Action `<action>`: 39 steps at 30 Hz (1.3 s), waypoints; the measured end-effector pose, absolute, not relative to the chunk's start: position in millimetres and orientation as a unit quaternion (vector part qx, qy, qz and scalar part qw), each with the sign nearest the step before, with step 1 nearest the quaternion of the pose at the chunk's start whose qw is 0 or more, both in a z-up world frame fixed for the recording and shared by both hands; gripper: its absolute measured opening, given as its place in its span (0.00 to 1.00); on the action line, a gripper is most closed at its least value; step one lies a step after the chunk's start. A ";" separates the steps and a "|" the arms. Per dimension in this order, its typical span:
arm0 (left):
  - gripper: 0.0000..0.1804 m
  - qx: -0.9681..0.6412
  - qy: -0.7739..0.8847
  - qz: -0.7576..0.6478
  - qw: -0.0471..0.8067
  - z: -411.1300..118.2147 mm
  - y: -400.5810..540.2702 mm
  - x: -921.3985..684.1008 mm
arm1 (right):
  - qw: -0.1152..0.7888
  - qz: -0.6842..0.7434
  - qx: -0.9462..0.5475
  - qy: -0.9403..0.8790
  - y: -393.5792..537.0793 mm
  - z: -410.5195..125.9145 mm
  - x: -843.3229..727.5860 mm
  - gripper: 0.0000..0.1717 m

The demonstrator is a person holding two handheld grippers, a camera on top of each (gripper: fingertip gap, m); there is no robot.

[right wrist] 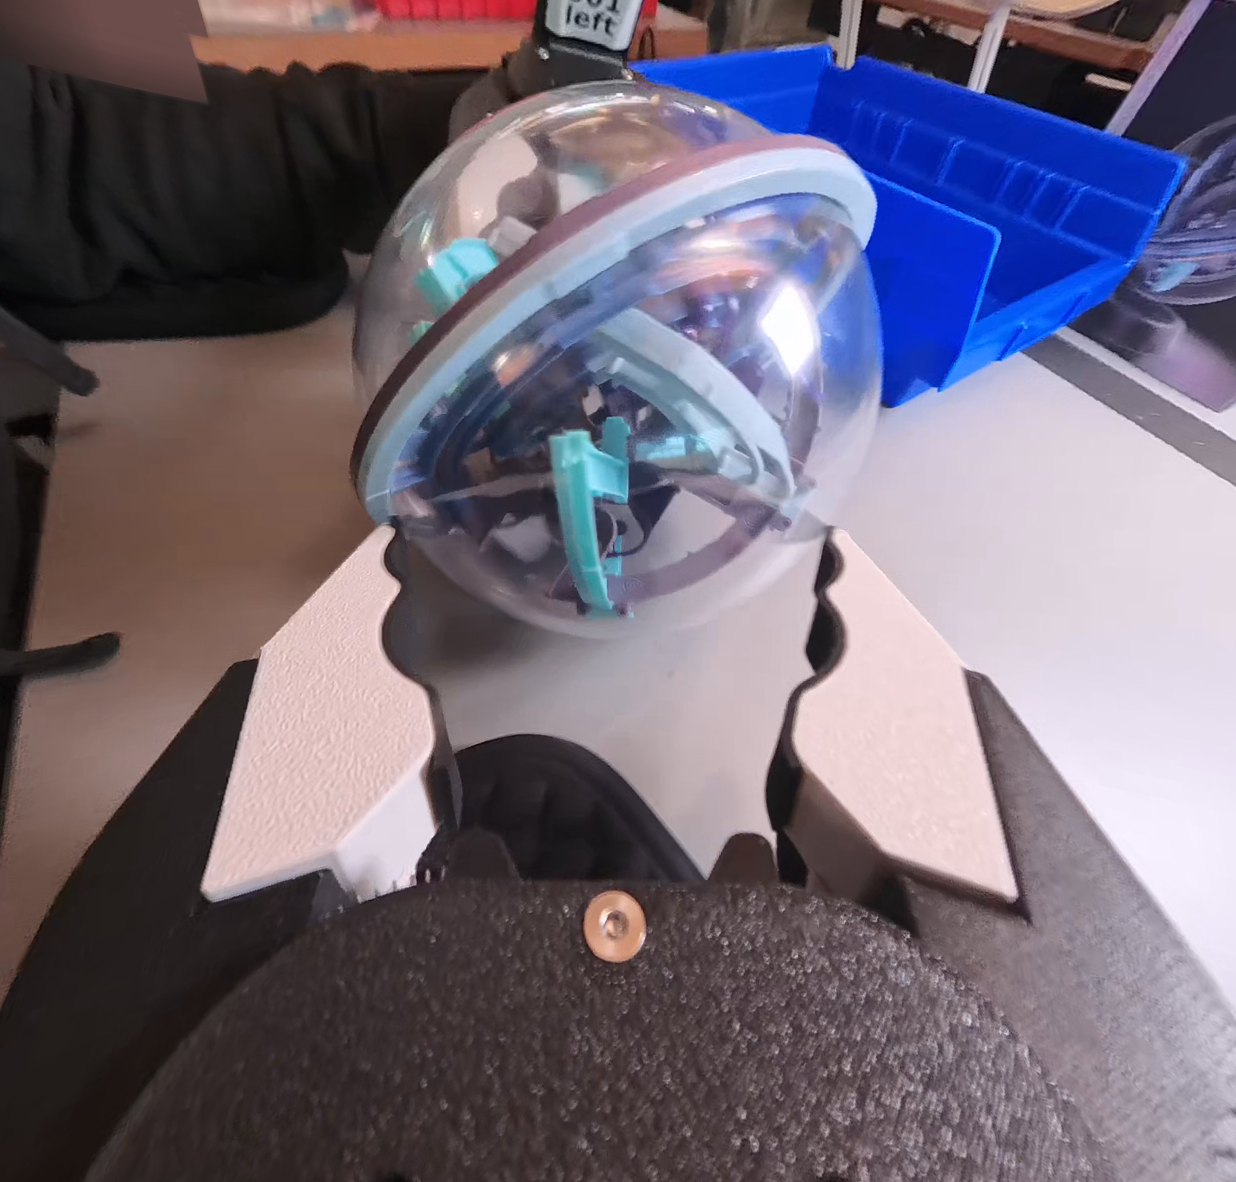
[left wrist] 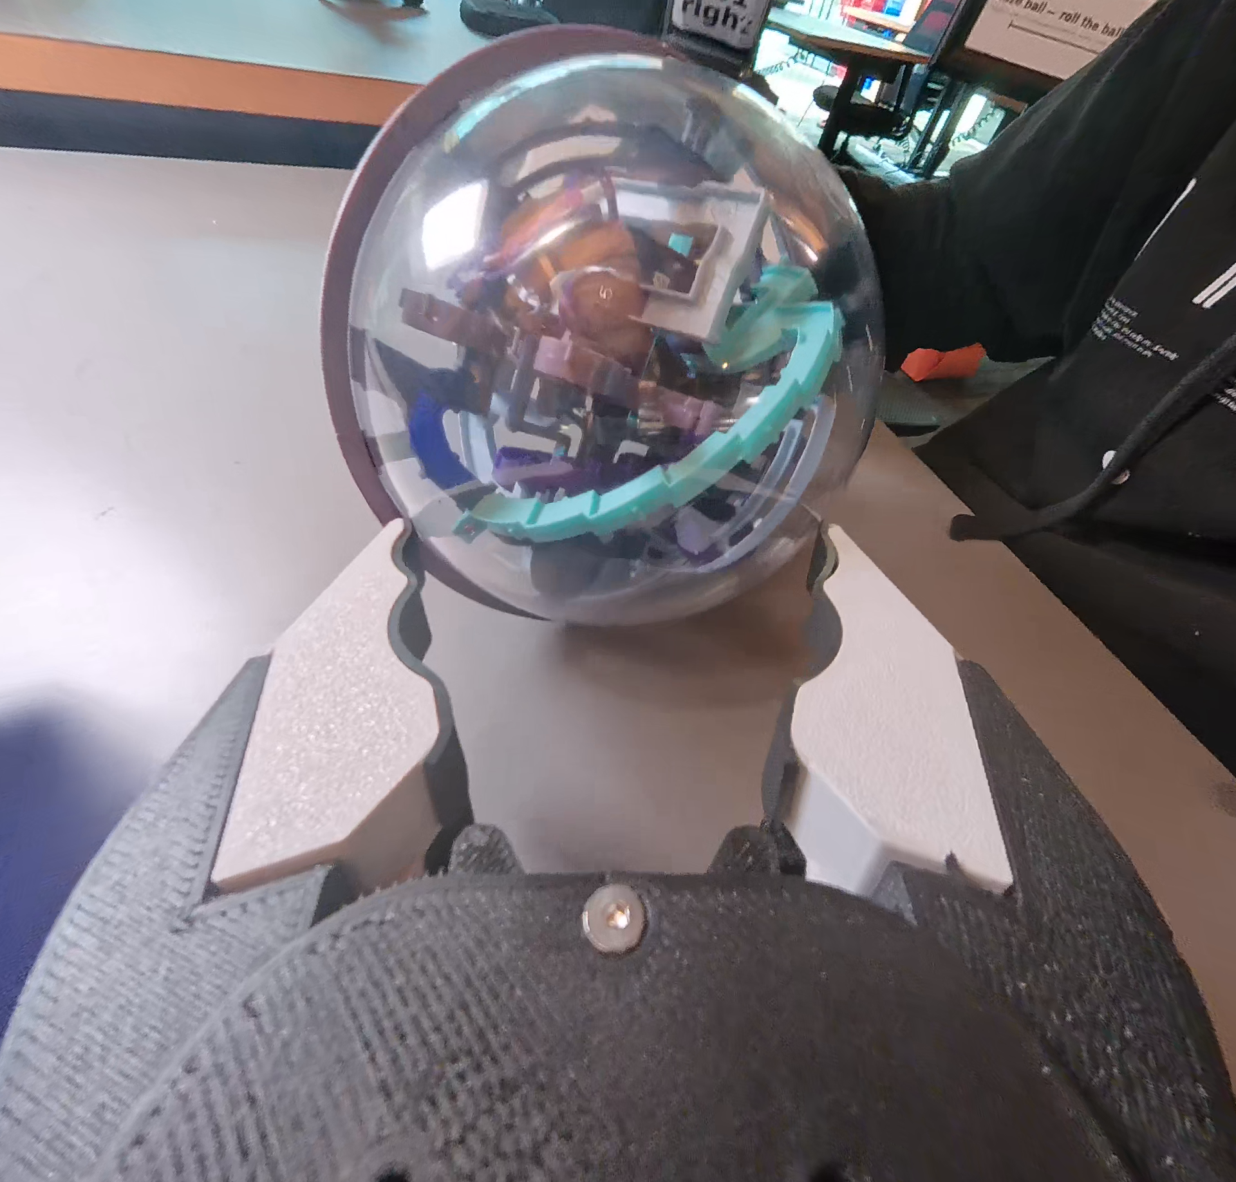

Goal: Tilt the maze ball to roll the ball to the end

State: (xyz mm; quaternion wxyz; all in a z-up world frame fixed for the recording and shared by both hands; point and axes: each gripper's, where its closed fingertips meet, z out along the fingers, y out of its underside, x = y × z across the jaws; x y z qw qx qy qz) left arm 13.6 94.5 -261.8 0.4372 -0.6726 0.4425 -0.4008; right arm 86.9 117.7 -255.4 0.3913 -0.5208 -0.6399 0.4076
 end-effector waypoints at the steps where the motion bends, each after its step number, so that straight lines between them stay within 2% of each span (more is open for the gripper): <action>1: 0.63 -0.676 0.443 -0.396 0.436 -263.9 94.9 13.8 | 0.394 0.399 -0.520 -0.644 118.4 -256.2 84.3 0.71; 7: 0.65 -0.698 0.450 -0.376 0.410 -274.6 91.6 13.8 | 0.404 0.407 -0.490 -0.657 117.4 -243.4 77.2 0.72; 9: 0.72 -0.710 0.447 -0.372 0.397 -277.8 91.6 12.2 | 0.401 0.402 -0.478 -0.670 116.1 -240.6 74.0 0.72; 12: 0.79 -0.685 0.409 -0.428 0.425 -249.8 90.7 7.3 | 0.397 0.399 -0.462 -0.686 113.2 -236.3 66.6 0.71; 16: 0.79 -0.665 0.388 -0.420 0.481 -224.2 96.0 -1.6 | 0.395 0.392 -0.436 -0.707 106.5 -229.7 54.9 0.71; 29: 0.84 -0.708 0.388 -0.347 0.478 -264.6 64.1 -8.2 | 0.336 0.393 -0.373 -0.770 79.4 -216.8 26.0 0.69; 34: 0.84 -0.707 0.373 -0.349 0.489 -261.1 67.1 -12.2 | 0.330 0.378 -0.389 -0.773 84.3 -219.3 24.3 0.69; 39: 0.83 -0.712 0.362 -0.342 0.495 -261.5 71.2 -10.0 | 0.344 0.361 -0.430 -0.753 95.3 -221.6 39.2 0.64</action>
